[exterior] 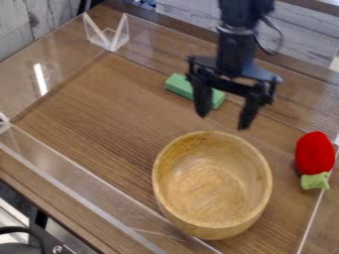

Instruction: Move the red object to the left side of the table

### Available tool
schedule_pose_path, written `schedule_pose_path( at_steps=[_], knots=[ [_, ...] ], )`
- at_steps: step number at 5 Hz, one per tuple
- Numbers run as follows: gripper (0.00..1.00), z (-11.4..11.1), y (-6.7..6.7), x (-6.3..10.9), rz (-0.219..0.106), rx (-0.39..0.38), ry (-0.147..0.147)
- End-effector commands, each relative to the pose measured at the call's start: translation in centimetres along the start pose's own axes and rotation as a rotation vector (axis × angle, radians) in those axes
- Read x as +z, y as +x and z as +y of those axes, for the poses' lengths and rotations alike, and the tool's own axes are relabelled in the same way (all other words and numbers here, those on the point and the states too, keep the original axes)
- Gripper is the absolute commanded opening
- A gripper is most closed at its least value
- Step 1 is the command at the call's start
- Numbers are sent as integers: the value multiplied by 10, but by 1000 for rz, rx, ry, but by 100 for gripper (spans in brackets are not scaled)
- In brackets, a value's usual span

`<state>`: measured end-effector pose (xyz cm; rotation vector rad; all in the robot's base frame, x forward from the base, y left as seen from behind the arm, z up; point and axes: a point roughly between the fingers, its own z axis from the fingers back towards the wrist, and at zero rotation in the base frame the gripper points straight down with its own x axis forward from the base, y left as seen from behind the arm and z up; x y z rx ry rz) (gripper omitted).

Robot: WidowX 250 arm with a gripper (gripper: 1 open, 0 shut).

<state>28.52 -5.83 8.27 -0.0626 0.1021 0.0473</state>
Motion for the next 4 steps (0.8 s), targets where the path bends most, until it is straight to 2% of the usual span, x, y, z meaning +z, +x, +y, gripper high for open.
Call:
schedule_pose_path(
  at_steps=[1, 2, 3, 4],
  knots=[
    [100, -40, 7, -3, -57, 16, -36],
    [0, -87, 16, 1, -84, 68, -71],
    [100, -99, 26, 5, -106, 158, -99],
    [100, -101, 39, 3, -106, 186, -109]
  ],
)
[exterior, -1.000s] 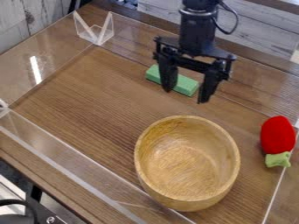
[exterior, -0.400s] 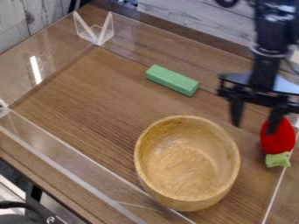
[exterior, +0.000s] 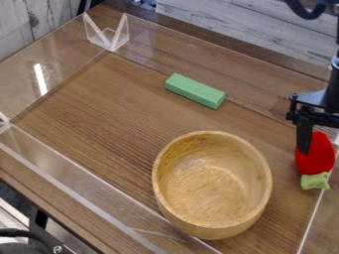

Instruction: Move the red object to the left side of the table

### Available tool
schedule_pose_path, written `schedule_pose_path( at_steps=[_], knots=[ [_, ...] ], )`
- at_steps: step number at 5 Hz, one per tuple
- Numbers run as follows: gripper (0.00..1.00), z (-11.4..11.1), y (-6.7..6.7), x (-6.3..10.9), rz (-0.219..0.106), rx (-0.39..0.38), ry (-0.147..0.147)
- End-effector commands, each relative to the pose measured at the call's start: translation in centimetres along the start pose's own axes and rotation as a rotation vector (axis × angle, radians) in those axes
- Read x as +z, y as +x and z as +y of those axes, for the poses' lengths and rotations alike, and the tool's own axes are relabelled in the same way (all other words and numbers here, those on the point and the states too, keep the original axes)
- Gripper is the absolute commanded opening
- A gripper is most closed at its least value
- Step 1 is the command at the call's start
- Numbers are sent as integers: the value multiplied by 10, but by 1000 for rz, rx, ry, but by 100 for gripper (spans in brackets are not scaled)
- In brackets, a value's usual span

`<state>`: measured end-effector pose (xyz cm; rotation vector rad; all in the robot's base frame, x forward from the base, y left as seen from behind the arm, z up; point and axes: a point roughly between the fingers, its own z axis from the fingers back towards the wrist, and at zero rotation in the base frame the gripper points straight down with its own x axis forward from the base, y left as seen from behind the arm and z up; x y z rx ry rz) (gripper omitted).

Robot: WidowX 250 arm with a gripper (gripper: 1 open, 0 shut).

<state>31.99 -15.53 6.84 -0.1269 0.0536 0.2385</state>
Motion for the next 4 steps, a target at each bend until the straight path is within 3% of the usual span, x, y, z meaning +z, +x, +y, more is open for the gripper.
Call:
schedule_pose_path(
  at_steps=[1, 2, 4],
  knots=[
    [100, -3, 19, 3, -57, 95, -54],
    [100, -4, 31, -12, -69, 184, -64],
    [100, -7, 42, -23, -70, 149, -78]
  ],
)
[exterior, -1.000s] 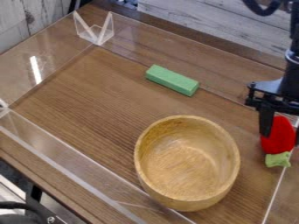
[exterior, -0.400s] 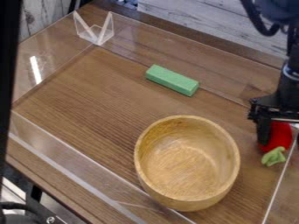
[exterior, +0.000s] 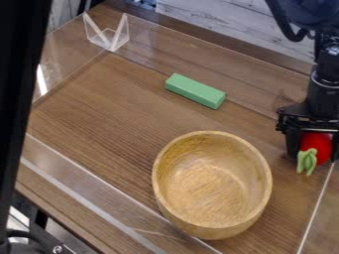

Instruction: Move the red object to the left side of the table

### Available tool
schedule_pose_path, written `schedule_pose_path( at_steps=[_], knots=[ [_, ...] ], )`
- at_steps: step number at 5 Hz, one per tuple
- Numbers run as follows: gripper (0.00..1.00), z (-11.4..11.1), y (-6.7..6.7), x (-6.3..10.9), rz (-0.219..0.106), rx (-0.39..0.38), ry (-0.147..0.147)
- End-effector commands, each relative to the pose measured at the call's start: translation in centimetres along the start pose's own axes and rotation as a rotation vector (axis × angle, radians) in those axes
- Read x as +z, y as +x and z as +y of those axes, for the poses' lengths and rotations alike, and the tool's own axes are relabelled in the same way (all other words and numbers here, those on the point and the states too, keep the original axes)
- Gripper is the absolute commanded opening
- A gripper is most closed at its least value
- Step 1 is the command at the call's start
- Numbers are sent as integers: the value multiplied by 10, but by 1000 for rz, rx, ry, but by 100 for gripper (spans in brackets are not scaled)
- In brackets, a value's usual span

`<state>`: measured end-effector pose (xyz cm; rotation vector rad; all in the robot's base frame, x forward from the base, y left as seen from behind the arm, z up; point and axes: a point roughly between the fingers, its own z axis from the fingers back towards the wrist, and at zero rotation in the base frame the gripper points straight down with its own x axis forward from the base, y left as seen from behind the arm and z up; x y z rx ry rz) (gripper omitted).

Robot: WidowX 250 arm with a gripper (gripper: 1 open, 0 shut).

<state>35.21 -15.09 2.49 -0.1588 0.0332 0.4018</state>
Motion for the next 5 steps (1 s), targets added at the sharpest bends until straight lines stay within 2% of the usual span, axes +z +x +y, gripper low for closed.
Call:
schedule_pose_path(
  at_steps=[1, 2, 3, 4, 5],
  knots=[
    [0, -12, 3, 12, -32, -105, -43],
    [0, -10, 0, 9, -29, -204, -45],
    [100, -9, 1, 8, -26, -252, -39],
    [0, -9, 2, 10, -28, -292, -40],
    [0, -9, 2, 16, -37, -286, -39]
  ],
)
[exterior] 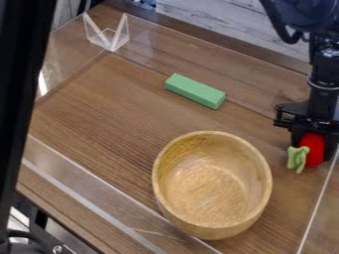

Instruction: Move the red object to the left side of the table

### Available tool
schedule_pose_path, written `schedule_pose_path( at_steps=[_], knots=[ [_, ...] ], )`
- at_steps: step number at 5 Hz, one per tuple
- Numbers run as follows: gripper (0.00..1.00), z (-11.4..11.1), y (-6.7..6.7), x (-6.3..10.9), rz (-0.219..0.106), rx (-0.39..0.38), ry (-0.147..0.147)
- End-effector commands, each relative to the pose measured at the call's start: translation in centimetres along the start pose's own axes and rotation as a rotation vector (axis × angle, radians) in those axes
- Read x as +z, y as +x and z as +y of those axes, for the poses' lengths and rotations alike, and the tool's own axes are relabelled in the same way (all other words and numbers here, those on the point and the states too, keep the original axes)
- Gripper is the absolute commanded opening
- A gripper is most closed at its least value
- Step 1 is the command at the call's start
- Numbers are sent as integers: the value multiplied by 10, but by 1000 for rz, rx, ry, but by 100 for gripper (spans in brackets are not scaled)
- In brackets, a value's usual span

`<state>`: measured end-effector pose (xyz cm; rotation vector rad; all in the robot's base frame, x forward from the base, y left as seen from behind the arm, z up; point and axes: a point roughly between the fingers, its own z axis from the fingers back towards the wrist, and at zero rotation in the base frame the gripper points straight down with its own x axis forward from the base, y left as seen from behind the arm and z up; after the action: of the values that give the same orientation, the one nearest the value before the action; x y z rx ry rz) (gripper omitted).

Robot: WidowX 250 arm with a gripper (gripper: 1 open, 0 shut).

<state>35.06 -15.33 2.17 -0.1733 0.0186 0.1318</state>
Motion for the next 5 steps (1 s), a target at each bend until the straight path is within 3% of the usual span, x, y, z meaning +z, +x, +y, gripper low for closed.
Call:
schedule_pose_path(
  at_steps=[1, 2, 3, 4, 5],
  knots=[
    [100, -7, 6, 24, -54, -15, -15],
    [0, -11, 5, 36, -66, 8, -14],
    [0, -14, 4, 48, -80, 34, -17],
    [0, -17, 0, 78, -113, 54, -40],
    [0, 10, -5, 117, -150, 83, -68]
  ],
)
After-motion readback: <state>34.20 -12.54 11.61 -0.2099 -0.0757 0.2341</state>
